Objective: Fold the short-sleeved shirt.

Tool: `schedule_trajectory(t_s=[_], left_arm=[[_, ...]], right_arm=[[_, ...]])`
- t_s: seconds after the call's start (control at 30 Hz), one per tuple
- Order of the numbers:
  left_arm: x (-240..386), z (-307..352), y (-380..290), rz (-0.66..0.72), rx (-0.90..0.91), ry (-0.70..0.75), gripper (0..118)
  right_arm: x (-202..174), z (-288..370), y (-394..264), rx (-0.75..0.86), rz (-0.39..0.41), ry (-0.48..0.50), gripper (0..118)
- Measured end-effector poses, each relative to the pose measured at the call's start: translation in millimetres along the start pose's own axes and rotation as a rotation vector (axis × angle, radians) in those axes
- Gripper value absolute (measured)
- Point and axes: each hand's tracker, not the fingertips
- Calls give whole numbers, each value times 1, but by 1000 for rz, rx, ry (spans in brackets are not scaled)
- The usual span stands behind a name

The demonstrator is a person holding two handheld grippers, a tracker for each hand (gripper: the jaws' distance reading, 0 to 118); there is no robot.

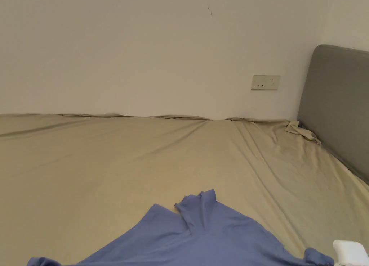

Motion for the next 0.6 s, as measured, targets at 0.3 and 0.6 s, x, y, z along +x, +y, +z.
schedule_trajectory(t_s=[0.3, 0.6], left_arm=[[-42, 37, -61, 24, -83, 35, 1], [-83, -14, -115, 53, -206, 129, 14]], right_arm=[[19, 33, -71, -101, -80, -32, 17], [27, -29, -105, -168, 0, -58, 48]])
